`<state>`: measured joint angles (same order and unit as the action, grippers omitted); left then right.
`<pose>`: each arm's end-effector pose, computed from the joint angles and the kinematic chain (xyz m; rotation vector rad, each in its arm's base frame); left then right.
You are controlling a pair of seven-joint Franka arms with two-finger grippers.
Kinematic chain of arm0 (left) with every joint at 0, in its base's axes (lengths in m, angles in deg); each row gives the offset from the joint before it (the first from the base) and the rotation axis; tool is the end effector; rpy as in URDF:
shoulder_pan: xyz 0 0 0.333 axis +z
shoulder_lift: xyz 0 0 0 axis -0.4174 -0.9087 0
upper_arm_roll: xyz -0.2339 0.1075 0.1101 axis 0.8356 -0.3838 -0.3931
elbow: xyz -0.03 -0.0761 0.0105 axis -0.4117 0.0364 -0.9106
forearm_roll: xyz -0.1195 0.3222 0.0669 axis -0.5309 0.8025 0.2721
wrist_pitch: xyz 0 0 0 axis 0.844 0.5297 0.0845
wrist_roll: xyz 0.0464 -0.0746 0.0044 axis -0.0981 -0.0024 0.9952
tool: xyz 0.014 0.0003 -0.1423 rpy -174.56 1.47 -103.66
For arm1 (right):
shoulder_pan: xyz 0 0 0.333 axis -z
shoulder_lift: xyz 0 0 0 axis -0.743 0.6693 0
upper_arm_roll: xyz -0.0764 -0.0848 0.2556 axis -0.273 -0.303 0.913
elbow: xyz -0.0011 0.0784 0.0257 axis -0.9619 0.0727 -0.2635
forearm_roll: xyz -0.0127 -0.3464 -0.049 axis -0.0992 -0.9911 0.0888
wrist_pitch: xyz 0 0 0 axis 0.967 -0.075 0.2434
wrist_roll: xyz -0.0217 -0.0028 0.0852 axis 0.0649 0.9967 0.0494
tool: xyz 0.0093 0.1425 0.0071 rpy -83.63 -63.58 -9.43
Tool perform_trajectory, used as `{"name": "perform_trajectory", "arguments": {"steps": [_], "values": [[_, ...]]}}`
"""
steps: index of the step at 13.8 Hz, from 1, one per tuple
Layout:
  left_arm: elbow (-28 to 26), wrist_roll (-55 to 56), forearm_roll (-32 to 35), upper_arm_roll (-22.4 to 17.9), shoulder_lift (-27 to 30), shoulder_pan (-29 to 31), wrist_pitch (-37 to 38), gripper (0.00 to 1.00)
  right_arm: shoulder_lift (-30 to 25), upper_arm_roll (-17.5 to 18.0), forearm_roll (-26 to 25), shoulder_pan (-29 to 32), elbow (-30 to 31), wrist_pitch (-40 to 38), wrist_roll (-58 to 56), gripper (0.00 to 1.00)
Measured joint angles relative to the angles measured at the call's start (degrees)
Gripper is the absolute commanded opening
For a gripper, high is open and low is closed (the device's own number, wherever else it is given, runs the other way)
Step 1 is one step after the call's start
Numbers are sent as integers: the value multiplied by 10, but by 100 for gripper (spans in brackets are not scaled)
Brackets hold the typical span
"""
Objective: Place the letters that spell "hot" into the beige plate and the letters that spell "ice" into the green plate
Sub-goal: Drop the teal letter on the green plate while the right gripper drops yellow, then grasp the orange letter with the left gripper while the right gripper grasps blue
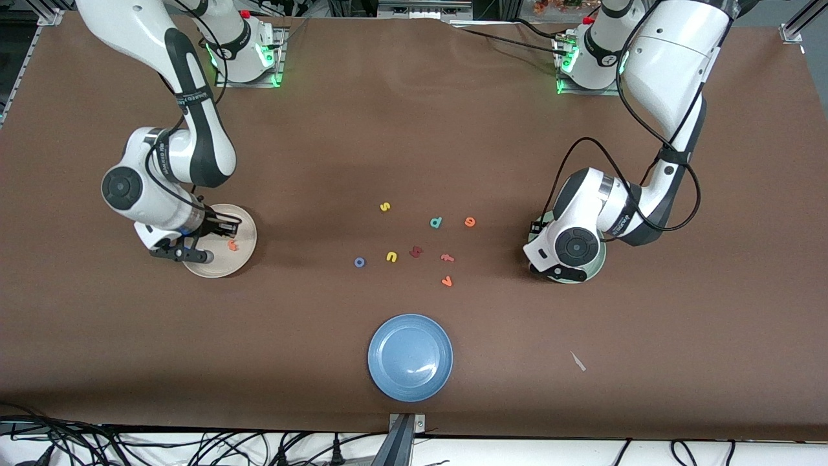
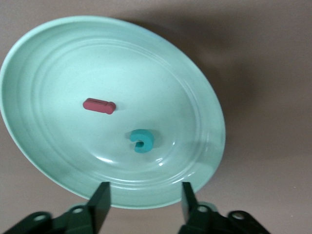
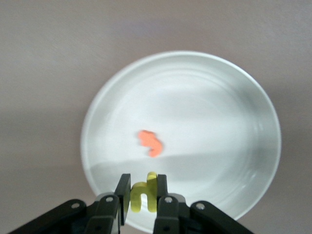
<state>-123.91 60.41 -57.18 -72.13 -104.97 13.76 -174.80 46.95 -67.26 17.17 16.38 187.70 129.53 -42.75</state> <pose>0.5326 -0.1786 0.1770 -2.8916 0.2449 0.6499 0.5240 0.0436 0.1983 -3.1383 0.1041 0.0978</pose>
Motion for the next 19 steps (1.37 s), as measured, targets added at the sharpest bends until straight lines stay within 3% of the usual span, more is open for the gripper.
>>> {"name": "perform_trajectory", "arguments": {"steps": [1,6,10,15,19], "values": [[3,8,-14,3,1,-1,0,100,-3,-3,0,0,19,20,-27,100],[21,110,-95,10,3,-22,-12,100,-11,9,7,-5,4,1,34,100],[19,252,-162,11,2,-55,-85,100,-8,66,7,-20,-46,-32,195,100],[9,405,-163,12,-12,-94,-170,95,51,103,7,-58,-115,-31,358,100],[-11,461,-163,12,-26,-101,-206,79,130,131,7,-78,-231,-29,472,100]]}}
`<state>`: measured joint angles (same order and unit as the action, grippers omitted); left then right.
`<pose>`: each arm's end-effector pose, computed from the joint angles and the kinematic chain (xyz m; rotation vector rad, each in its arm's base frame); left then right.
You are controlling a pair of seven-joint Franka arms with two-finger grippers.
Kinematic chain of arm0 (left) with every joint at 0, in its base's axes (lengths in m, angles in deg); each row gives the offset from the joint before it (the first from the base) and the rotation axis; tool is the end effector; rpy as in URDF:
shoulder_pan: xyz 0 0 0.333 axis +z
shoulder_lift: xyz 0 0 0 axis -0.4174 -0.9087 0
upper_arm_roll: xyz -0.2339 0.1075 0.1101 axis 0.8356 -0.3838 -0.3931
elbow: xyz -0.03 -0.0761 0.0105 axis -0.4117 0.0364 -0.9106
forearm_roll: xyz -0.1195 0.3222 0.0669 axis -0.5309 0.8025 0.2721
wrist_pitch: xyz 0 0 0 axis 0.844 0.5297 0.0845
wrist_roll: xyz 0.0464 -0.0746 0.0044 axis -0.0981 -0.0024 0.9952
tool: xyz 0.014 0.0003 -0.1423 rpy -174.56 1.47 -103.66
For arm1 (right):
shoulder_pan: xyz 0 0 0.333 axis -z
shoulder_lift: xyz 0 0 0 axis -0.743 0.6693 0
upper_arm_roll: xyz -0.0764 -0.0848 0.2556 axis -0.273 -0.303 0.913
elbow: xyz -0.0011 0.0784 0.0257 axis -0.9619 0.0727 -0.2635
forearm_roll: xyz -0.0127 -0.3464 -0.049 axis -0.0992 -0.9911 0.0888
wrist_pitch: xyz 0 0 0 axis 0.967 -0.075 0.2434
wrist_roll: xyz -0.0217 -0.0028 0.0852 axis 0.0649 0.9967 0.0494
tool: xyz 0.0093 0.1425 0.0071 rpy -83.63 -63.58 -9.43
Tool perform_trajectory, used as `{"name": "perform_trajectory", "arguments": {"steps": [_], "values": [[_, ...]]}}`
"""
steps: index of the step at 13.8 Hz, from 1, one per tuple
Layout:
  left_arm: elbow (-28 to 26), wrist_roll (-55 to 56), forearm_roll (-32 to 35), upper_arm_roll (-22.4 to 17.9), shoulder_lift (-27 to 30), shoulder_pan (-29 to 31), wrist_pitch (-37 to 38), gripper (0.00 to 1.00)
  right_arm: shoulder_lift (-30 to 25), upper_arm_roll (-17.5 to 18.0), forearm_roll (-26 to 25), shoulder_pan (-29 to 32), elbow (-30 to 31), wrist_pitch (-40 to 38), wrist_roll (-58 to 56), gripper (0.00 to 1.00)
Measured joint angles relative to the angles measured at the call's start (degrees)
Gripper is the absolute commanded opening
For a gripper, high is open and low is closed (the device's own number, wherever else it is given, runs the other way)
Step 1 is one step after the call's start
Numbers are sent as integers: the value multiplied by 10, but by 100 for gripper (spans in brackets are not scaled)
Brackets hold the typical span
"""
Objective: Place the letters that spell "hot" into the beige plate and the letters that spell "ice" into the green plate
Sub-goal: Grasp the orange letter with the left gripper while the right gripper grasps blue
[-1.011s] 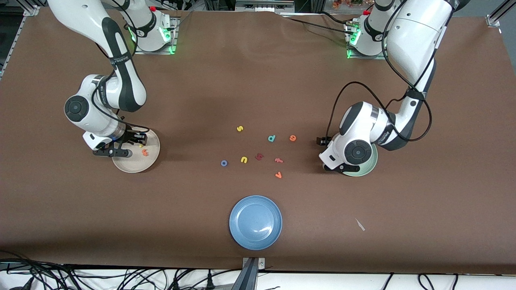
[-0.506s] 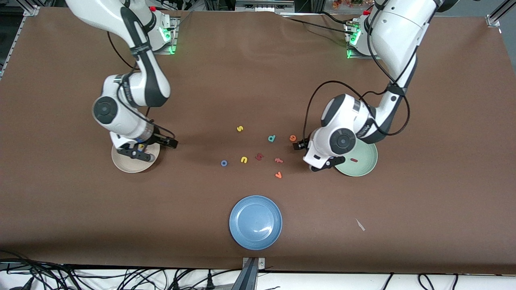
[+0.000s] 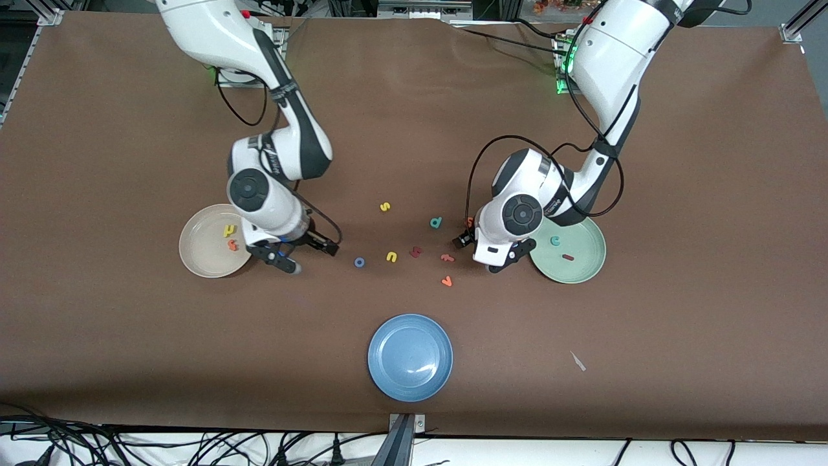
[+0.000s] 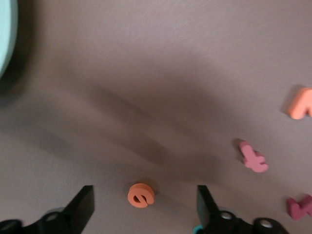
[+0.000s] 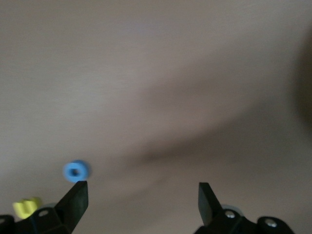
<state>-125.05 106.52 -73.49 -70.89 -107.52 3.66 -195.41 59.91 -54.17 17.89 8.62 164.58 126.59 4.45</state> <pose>0.5126 -0.3251 0.1617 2.9343 0.9354 -0.4485 0.5536 0.2856 0.1989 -2.9743 0.7517 0.0218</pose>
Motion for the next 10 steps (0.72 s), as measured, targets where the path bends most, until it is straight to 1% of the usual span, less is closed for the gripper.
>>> {"name": "perform_trajectory", "arguments": {"steps": [2,4,5,6,7,10], "values": [[-14,9,-2,3,0,-2,-7,78,40,4,0,-11,-51,0,24,100],[-23,10,-35,4,0,-4,-25,75,63,4,0,-13,-79,0,25,100],[-25,9,-48,4,0,-4,-29,65,68,7,0,-12,-86,0,24,100],[-26,10,-52,4,0,-4,-31,50,70,12,0,-12,-91,0,24,100],[-27,10,-53,4,0,-4,-31,48,74,17,0,-13,-97,0,24,100],[-35,10,-53,4,0,-4,-31,48,89,22,0,-13,-108,-1,12,99]]}}
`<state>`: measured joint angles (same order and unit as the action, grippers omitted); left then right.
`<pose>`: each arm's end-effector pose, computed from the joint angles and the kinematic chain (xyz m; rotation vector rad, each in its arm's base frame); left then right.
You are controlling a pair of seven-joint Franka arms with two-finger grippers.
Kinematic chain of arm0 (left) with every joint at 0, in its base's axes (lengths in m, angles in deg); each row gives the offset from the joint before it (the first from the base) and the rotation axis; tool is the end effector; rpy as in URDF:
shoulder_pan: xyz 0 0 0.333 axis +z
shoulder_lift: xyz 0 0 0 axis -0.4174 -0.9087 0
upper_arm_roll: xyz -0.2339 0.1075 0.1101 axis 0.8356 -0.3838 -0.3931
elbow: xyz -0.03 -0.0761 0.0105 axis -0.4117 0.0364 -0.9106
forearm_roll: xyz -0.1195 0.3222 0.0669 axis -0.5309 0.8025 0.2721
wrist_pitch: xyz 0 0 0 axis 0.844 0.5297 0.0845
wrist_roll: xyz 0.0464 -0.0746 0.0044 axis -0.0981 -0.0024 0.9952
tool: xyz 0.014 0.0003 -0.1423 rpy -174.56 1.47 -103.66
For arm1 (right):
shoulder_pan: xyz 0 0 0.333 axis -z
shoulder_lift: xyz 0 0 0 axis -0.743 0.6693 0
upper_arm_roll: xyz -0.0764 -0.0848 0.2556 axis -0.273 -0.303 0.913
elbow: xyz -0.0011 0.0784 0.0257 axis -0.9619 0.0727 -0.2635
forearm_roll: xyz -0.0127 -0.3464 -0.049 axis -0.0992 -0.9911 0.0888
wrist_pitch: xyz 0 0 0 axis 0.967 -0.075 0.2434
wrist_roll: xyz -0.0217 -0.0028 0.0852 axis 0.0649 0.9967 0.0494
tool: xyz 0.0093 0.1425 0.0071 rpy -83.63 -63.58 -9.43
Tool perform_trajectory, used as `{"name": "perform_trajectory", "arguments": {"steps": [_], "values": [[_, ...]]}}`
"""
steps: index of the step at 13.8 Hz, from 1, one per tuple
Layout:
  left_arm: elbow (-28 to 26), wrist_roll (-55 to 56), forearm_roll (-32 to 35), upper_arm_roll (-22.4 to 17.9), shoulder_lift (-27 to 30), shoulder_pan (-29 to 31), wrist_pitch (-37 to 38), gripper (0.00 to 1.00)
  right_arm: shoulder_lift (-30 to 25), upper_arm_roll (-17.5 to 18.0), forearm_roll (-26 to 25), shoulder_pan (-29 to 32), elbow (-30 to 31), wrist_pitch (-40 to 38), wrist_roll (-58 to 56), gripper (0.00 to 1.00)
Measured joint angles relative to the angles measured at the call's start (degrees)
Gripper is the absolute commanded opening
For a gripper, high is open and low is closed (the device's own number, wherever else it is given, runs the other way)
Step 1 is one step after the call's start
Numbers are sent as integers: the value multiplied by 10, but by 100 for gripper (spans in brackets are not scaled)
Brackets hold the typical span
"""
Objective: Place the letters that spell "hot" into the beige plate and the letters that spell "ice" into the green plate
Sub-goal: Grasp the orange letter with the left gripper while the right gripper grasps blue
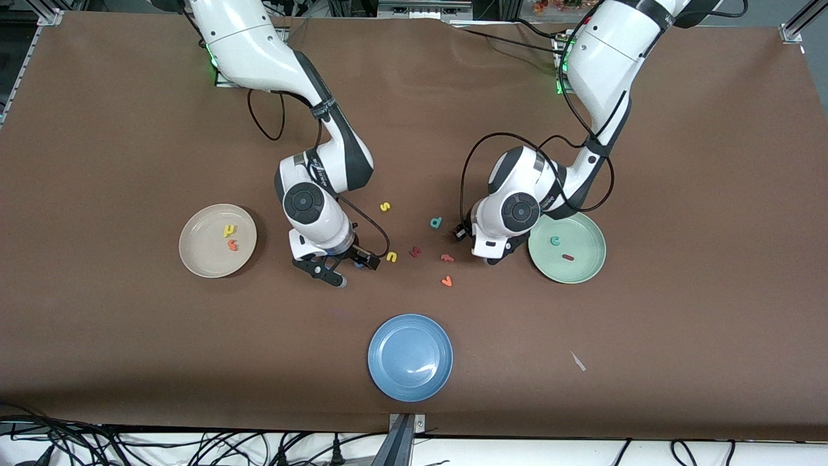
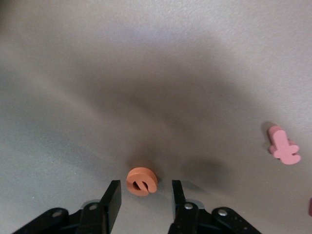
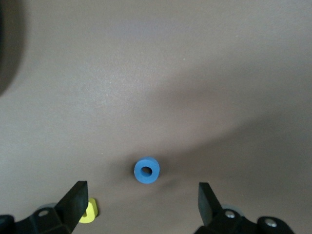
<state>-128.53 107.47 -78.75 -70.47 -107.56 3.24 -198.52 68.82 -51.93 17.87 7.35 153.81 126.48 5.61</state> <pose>0.4944 -0.3323 0.1448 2.8537 1.0236 -0.5290 0.5622 0.3412 0.1720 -2.9791 0.6588 -0.0032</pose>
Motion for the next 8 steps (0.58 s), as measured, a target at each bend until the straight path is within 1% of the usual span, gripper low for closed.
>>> {"name": "perform_trajectory", "arguments": {"steps": [1,2,3,5,6,7,8], "values": [[-2,0,0,0,0,0,0,48,6,1,0,0,-1,0,-5,98],[-4,0,0,0,0,0,0,48,12,1,0,0,-2,0,-9,95],[-6,0,0,0,0,-1,0,44,16,1,0,0,-3,0,-10,91],[-11,0,0,1,0,-2,-1,18,22,1,0,0,-3,0,-12,82],[-12,0,0,1,0,-2,-3,1,24,1,0,0,-3,0,-12,80],[-11,0,0,1,0,-3,-6,0,25,1,0,0,-3,0,-13,75],[-11,0,0,2,0,-3,-7,0,26,1,0,0,-3,0,-13,72]]}}
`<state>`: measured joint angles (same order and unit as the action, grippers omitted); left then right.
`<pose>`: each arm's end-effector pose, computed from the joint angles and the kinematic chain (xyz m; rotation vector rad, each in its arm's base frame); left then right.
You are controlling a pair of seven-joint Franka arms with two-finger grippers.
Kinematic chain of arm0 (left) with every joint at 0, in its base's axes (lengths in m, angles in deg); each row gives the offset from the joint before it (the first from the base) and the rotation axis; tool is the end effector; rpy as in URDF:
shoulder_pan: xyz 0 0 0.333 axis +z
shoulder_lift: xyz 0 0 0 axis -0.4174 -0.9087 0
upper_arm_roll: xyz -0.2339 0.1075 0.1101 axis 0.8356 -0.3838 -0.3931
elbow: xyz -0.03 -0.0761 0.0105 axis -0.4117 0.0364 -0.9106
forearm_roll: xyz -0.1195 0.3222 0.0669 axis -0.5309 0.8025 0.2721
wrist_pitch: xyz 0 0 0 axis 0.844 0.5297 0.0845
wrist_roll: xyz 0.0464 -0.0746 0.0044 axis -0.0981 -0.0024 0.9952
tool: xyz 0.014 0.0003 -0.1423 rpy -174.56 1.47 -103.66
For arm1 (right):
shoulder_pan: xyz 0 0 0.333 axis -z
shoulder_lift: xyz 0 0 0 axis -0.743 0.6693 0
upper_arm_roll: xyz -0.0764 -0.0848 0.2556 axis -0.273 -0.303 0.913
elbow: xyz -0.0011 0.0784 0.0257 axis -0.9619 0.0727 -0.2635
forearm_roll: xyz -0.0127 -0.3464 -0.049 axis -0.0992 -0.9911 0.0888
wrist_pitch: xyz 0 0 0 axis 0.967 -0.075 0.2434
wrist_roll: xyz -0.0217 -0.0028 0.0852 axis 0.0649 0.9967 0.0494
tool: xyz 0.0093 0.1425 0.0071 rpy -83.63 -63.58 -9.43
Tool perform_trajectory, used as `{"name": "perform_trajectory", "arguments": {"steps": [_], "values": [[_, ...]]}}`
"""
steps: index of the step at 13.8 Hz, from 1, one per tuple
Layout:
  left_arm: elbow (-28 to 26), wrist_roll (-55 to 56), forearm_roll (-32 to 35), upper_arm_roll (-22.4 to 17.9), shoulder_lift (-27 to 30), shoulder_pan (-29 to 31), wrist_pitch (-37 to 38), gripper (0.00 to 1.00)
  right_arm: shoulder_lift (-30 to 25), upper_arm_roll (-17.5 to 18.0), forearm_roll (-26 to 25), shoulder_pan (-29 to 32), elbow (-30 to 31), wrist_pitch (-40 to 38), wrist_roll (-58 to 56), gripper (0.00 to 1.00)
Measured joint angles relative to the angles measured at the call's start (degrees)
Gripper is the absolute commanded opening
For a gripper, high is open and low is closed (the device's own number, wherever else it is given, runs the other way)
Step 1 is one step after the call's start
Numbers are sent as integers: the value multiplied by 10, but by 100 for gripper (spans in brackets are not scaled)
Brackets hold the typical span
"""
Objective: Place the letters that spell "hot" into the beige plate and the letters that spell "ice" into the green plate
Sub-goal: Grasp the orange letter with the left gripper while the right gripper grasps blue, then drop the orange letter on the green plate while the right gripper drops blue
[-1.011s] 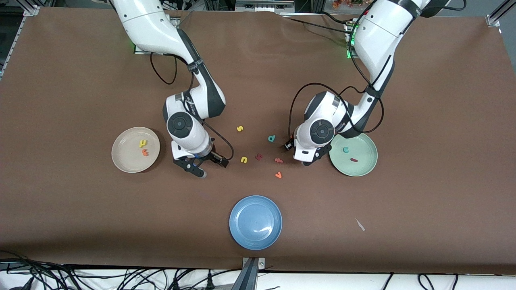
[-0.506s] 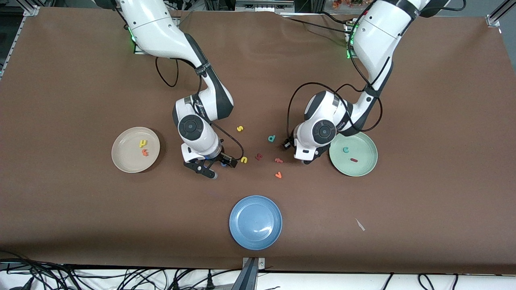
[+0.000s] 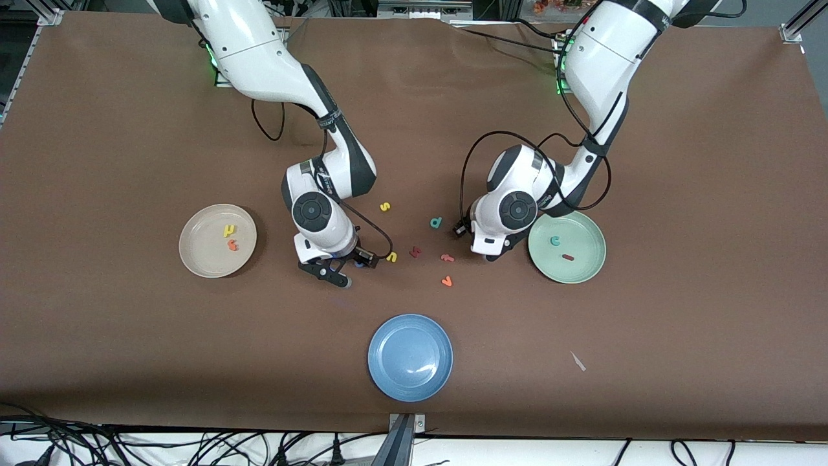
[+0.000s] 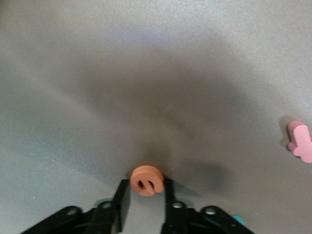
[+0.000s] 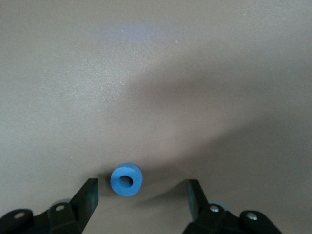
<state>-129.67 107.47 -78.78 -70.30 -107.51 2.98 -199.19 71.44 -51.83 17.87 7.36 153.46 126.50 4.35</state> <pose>0.4874 -0.3338 0.1393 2.8609 1.0186 -0.5379 0.5571 0.3381 0.1448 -3.0167 0.6311 0.0327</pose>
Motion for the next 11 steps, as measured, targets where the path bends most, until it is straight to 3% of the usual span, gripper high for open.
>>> {"name": "perform_trajectory", "arguments": {"steps": [5,11], "values": [[6,0,0,-1,12,7,14,0,8,4,0,0,-16,0,0,48],[34,-82,5,-10,91,65,177,0,10,4,0,1,-23,-3,0,34]]}}
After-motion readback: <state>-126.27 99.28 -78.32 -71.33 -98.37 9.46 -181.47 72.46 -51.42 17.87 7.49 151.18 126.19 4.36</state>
